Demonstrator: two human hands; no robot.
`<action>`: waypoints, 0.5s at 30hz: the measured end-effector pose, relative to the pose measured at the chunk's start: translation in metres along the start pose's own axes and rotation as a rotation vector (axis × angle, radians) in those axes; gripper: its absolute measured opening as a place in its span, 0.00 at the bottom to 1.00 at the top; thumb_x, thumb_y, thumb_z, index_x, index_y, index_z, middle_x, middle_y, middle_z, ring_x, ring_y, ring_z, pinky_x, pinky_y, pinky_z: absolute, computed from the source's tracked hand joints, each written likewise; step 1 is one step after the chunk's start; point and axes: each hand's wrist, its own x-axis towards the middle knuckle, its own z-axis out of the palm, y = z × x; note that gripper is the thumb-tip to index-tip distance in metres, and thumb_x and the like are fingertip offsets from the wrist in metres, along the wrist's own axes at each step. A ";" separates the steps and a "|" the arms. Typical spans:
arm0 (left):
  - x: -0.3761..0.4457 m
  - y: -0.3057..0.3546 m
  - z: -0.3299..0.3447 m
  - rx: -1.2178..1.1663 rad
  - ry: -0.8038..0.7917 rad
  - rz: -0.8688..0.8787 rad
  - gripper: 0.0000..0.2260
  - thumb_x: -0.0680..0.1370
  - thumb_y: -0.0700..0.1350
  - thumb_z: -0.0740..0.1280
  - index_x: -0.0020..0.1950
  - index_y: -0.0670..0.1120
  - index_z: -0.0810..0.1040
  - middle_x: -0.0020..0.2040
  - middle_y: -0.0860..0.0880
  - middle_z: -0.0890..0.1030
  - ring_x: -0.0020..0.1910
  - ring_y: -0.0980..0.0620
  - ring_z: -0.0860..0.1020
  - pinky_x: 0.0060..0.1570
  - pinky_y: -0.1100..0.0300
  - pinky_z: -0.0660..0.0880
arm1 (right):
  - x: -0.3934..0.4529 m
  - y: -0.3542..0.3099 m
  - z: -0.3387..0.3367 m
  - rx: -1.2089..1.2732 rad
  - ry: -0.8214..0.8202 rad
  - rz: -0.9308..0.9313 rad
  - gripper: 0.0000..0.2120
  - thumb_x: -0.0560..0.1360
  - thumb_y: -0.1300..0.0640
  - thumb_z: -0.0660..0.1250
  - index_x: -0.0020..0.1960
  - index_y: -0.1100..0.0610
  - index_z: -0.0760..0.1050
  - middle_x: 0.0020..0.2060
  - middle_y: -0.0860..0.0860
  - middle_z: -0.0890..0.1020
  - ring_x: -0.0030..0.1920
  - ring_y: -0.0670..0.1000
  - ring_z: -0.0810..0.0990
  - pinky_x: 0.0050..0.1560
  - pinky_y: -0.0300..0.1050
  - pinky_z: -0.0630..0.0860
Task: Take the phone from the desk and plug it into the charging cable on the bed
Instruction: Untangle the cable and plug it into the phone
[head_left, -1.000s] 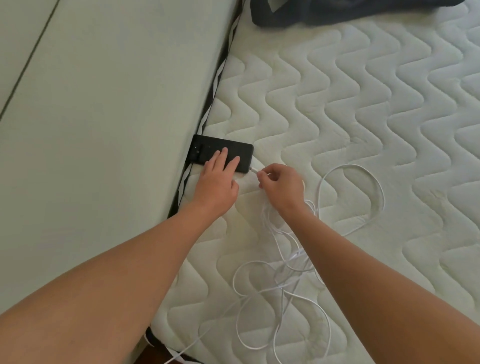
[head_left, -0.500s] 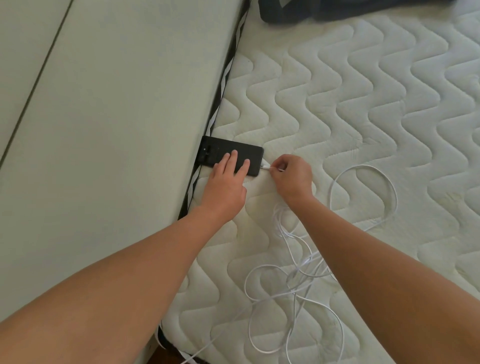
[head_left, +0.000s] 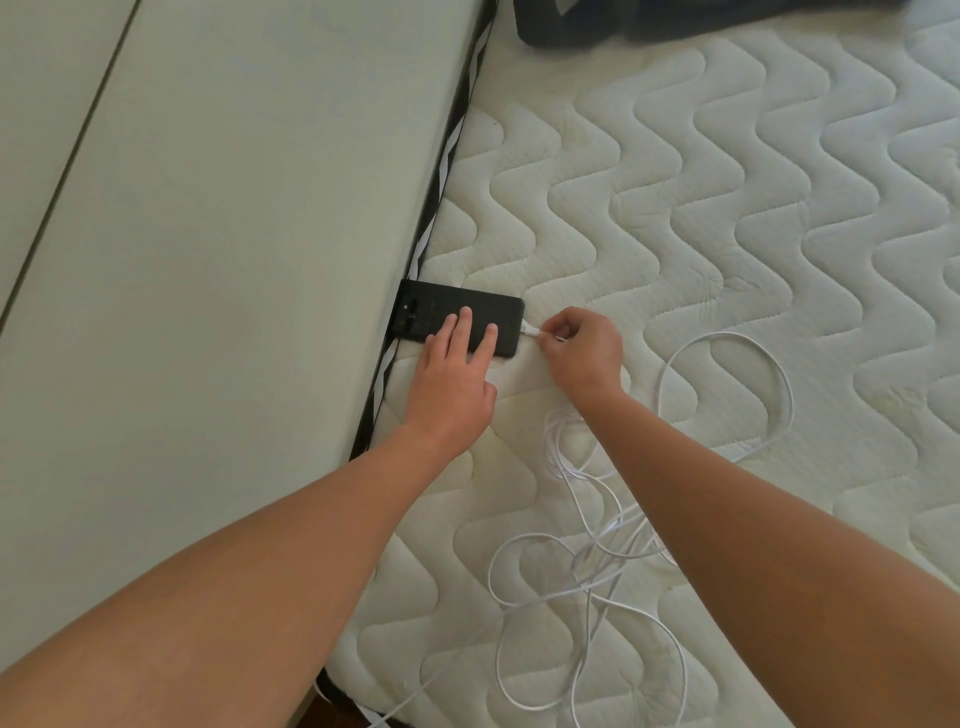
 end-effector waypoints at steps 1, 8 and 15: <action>0.000 0.000 0.000 -0.004 0.000 0.000 0.29 0.78 0.44 0.57 0.79 0.47 0.55 0.80 0.39 0.52 0.79 0.42 0.50 0.75 0.45 0.55 | 0.001 0.000 0.000 -0.021 -0.003 -0.020 0.04 0.72 0.61 0.69 0.44 0.55 0.82 0.38 0.47 0.79 0.37 0.43 0.74 0.35 0.32 0.66; 0.000 -0.003 0.000 -0.056 0.000 0.006 0.29 0.78 0.43 0.57 0.79 0.47 0.56 0.80 0.40 0.52 0.79 0.42 0.51 0.75 0.45 0.55 | 0.002 0.001 0.005 -0.145 0.012 -0.138 0.04 0.73 0.63 0.68 0.45 0.56 0.81 0.41 0.49 0.76 0.45 0.50 0.73 0.44 0.39 0.68; 0.000 -0.002 0.002 -0.065 0.010 0.004 0.29 0.77 0.43 0.58 0.79 0.47 0.57 0.80 0.40 0.53 0.78 0.41 0.52 0.75 0.45 0.55 | 0.002 0.000 0.007 -0.157 0.034 -0.130 0.04 0.73 0.62 0.68 0.44 0.56 0.81 0.40 0.48 0.77 0.46 0.50 0.75 0.44 0.40 0.70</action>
